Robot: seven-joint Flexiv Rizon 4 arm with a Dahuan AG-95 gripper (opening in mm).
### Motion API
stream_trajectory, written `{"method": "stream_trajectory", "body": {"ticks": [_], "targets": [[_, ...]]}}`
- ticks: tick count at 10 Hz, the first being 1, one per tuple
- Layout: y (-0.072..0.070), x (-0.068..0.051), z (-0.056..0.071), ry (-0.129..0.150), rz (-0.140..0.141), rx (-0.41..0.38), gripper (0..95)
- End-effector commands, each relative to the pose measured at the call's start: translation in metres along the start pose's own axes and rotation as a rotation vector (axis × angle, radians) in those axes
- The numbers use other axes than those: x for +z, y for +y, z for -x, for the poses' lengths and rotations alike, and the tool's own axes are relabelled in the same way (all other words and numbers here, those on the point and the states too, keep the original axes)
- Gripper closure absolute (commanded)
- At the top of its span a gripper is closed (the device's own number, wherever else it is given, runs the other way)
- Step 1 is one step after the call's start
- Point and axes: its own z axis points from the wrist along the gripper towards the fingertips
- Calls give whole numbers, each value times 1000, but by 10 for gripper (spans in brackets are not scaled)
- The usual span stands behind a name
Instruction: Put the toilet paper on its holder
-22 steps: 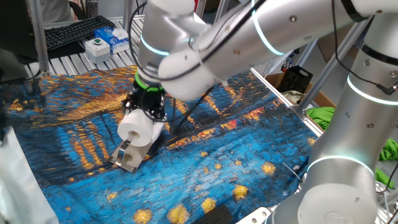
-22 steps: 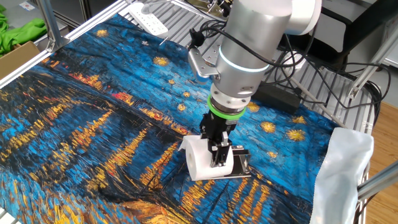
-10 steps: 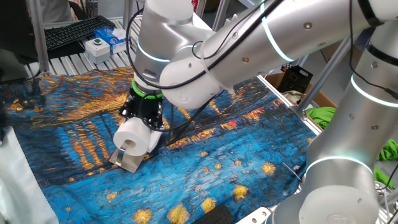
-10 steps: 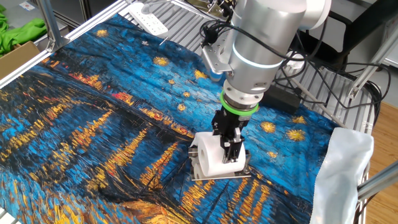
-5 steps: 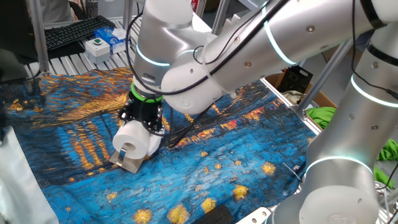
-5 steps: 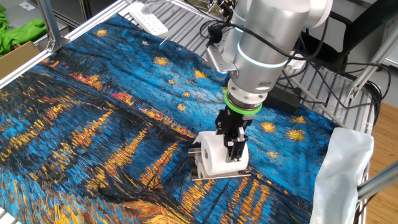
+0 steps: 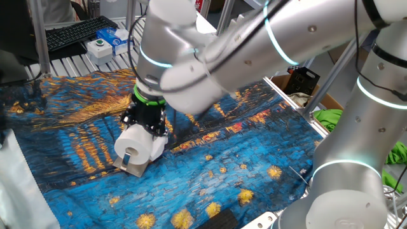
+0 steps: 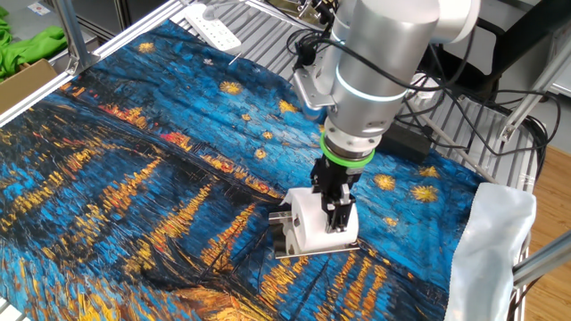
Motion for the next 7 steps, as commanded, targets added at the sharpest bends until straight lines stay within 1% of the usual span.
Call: {"method": "stream_trajectory", "body": {"ticks": [1,2,3,4,5,7], "targets": [[0,3,0,-1,-4,34,380],[0,3,0,-1,-6,43,380],[0,3,0,1,-8,50,190],[0,3,0,2,-9,57,190],[0,3,0,4,-14,56,0],[0,3,0,8,-17,42,0]]}}
